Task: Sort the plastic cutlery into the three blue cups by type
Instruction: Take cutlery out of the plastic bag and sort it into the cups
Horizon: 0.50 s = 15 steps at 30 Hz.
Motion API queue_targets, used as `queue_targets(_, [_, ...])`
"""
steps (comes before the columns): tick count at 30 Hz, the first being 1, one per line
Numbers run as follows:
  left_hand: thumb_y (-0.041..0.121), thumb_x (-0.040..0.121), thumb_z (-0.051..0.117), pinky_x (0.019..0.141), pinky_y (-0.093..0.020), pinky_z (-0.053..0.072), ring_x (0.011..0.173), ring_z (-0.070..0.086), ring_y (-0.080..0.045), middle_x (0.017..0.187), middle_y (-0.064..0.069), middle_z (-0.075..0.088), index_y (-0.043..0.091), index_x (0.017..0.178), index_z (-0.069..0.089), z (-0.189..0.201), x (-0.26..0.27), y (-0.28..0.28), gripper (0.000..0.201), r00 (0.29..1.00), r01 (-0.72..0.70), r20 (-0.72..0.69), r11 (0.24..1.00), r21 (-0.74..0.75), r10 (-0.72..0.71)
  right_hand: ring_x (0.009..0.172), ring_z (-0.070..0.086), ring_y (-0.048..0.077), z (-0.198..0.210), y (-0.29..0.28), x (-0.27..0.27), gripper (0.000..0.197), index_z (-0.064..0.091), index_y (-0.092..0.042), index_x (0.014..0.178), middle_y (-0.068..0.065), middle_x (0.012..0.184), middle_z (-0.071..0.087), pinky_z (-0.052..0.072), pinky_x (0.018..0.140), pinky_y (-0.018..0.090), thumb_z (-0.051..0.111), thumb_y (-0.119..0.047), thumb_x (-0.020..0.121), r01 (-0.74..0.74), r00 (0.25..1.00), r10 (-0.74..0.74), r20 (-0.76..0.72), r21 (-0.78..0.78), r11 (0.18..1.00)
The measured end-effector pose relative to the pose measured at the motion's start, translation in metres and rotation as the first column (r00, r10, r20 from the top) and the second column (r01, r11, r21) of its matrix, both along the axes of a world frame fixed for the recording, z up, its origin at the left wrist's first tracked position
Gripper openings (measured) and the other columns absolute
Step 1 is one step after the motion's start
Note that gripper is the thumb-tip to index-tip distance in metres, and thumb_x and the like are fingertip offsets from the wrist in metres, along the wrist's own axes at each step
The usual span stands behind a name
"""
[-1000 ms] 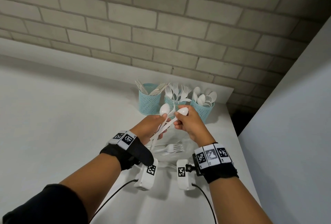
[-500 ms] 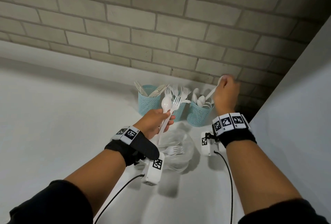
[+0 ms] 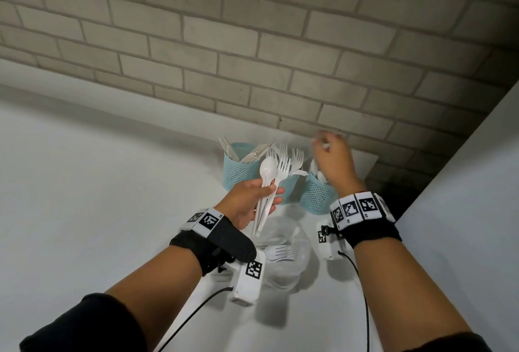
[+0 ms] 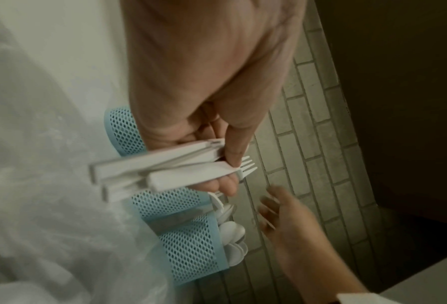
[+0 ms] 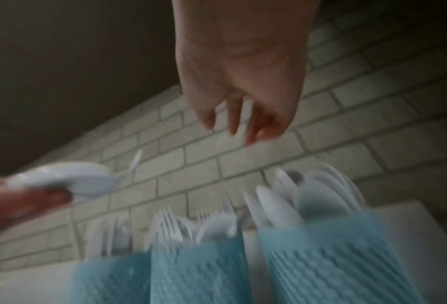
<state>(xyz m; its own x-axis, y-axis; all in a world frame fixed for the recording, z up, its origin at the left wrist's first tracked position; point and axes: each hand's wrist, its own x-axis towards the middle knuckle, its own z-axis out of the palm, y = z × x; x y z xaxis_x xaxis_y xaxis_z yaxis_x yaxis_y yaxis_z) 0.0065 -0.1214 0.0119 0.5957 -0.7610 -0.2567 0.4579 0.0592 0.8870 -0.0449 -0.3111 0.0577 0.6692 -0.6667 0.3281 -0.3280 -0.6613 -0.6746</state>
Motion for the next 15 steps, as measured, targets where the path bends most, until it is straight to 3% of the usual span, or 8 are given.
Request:
queue_targets(1, [0.008, 0.095, 0.051, 0.070, -0.022, 0.054, 0.083, 0.065, -0.013, 0.096, -0.002, 0.068, 0.011, 0.105, 0.059, 0.002, 0.001, -0.002, 0.014, 1.000, -0.008, -0.003, 1.000, -0.017, 0.008, 0.097, 0.059, 0.021, 0.006, 0.007, 0.003, 0.040, 0.050, -0.019, 0.132, 0.005, 0.118, 0.056, 0.046, 0.075, 0.027, 0.049, -0.035, 0.095, -0.161, 0.982, 0.171, -0.075, 0.127, 0.979])
queue_targets(3, [0.008, 0.094, 0.053, 0.065, -0.020, 0.054, 0.077, 0.067, -0.011, 0.093, -0.001, 0.069, 0.013, 0.101, 0.062, 0.007, 0.003, -0.008, 0.012, 1.000, -0.023, -0.013, 0.998, -0.050, 0.023, 0.076, 0.061, 0.011, 0.013, 0.015, 0.007, 0.037, 0.052, -0.024, 0.128, -0.002, 0.101, 0.064, 0.042, 0.061, 0.022, 0.052, -0.036, 0.094, -0.335, 0.873, 0.426, -0.240, 0.340, 0.879])
queue_targets(5, [0.009, 0.092, 0.056, 0.061, -0.019, 0.055, 0.069, 0.068, -0.010, 0.088, -0.001, 0.071, 0.011, 0.102, 0.064, 0.010, 0.004, -0.012, 0.013, 0.999, -0.033, -0.031, 0.996, -0.085, 0.031, 0.062, 0.058, 0.007, 0.015, 0.016, 0.012, 0.024, 0.060, -0.026, 0.117, -0.006, 0.084, 0.068, 0.041, 0.053, 0.019, 0.055, -0.025, 0.093, -0.405, 0.833, 0.518, -0.195, 0.423, 0.811])
queue_targets(7, [0.011, 0.092, 0.057, 0.060, -0.020, 0.055, 0.065, 0.068, -0.010, 0.087, -0.005, 0.070, 0.005, 0.108, 0.063, 0.011, 0.006, -0.014, 0.019, 0.998, -0.057, -0.048, 0.993, -0.106, 0.052, 0.051, 0.053, 0.003, 0.017, 0.015, 0.017, 0.018, 0.064, -0.025, 0.105, -0.008, 0.072, 0.068, 0.039, 0.044, 0.014, 0.054, -0.016, 0.094, -0.382, 0.891, 0.448, -0.069, 0.420, 0.823])
queue_targets(10, [0.015, 0.094, 0.055, 0.060, -0.021, 0.056, 0.057, 0.068, -0.011, 0.085, -0.008, 0.067, 0.007, 0.104, 0.059, 0.008, 0.010, -0.014, 0.014, 0.991, -0.128, -0.050, 0.990, -0.061, 0.125, 0.044, 0.054, 0.002, 0.025, 0.007, 0.024, 0.015, 0.063, -0.017, 0.101, 0.001, 0.081, 0.066, 0.040, 0.041, 0.012, 0.048, -0.016, 0.096, -0.160, 0.980, 0.108, 0.169, 0.328, 0.931])
queue_targets(13, [0.021, 0.097, 0.050, 0.050, -0.017, 0.051, 0.051, 0.064, -0.008, 0.080, -0.005, 0.064, 0.012, 0.108, 0.054, 0.005, 0.011, -0.014, 0.015, 0.988, -0.143, 0.069, 0.989, 0.040, 0.140, 0.069, 0.055, 0.017, 0.032, 0.005, 0.023, 0.021, 0.059, -0.008, 0.101, 0.008, 0.092, 0.061, 0.043, 0.057, 0.017, 0.039, -0.013, 0.099, 0.064, 0.889, -0.129, 0.440, 0.159, 0.985])
queue_targets(15, [0.025, 0.098, 0.048, 0.041, -0.013, 0.038, 0.042, 0.052, -0.004, 0.072, 0.000, 0.056, 0.014, 0.112, 0.055, 0.003, 0.010, -0.016, 0.019, 0.982, -0.142, 0.134, 0.986, 0.082, 0.130, 0.074, 0.049, 0.019, 0.028, 0.008, 0.023, 0.025, 0.058, -0.004, 0.106, 0.005, 0.086, 0.056, 0.035, 0.059, 0.024, 0.036, -0.014, 0.100, 0.145, 0.892, -0.144, 0.429, 0.031, 0.989])
